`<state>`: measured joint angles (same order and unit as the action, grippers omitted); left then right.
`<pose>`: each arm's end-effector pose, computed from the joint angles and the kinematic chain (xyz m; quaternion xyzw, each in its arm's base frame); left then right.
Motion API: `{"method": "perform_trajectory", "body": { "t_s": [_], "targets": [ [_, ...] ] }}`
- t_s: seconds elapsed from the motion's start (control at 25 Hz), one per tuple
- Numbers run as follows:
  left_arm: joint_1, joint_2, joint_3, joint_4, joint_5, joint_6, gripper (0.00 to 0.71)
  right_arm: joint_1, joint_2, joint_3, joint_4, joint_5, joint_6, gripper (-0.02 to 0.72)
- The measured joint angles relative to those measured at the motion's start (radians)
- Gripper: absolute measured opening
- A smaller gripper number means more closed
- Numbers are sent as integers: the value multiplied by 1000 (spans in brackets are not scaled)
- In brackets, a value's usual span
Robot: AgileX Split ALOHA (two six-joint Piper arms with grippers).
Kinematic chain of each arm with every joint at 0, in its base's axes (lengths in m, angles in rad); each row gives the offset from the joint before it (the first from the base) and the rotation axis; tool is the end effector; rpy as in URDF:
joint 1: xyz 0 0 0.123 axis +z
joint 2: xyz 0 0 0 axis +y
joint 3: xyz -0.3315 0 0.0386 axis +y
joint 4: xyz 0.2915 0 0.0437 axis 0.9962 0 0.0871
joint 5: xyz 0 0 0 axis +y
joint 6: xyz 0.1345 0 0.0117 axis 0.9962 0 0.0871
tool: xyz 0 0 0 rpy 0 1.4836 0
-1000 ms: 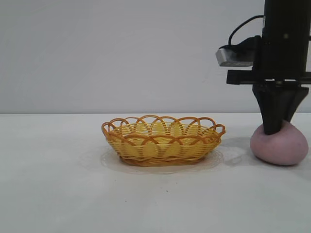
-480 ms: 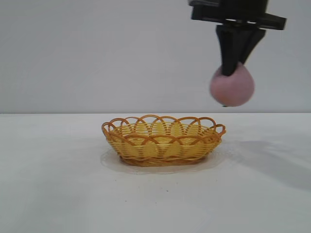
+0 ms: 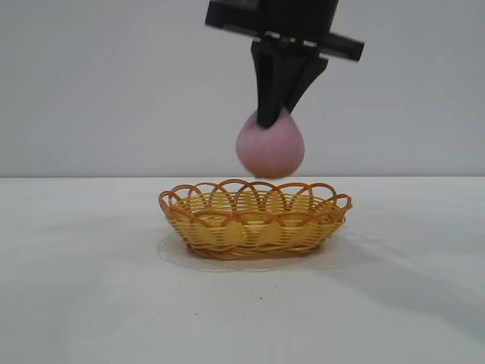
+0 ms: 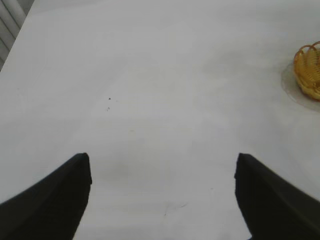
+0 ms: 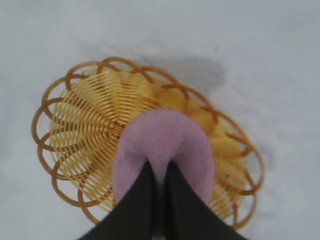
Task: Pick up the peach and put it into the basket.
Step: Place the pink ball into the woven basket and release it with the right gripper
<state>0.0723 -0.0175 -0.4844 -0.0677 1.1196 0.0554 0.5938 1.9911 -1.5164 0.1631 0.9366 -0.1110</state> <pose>0.0192 -0.0069 0.2662 -0.0050 0.8672 -0.0020 0.4979 0.3906 0.2850 0.1859 -0.3040 0.9421 0.0983 0.1021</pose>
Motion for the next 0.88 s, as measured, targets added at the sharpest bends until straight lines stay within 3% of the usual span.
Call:
{"method": "perform_trajectory", "body": {
  "t_s": [0.12, 0.16, 0.2, 0.4, 0.52, 0.64, 0.68, 0.88],
  "targets": [
    [0, 0, 0, 0, 0, 0, 527, 0, 37, 0, 7, 0, 0, 0],
    [0, 0, 0, 0, 0, 0, 527, 0, 45, 0, 8, 0, 0, 57],
    [0, 0, 0, 0, 0, 0, 527, 0, 50, 0, 11, -3, 0, 57],
    [0, 0, 0, 0, 0, 0, 527, 0, 57, -2, 29, -13, 0, 372],
    [0, 0, 0, 0, 0, 0, 527, 0, 57, -2, 26, -15, 0, 482],
    [0, 0, 0, 0, 0, 0, 527, 0, 46, -4, -11, -19, 0, 468],
    [0, 0, 0, 0, 0, 0, 527, 0, 37, -6, -30, -19, 0, 510],
    [0, 0, 0, 0, 0, 0, 527, -35, -2, -60, -102, -4, 0, 494]
  ]
}}
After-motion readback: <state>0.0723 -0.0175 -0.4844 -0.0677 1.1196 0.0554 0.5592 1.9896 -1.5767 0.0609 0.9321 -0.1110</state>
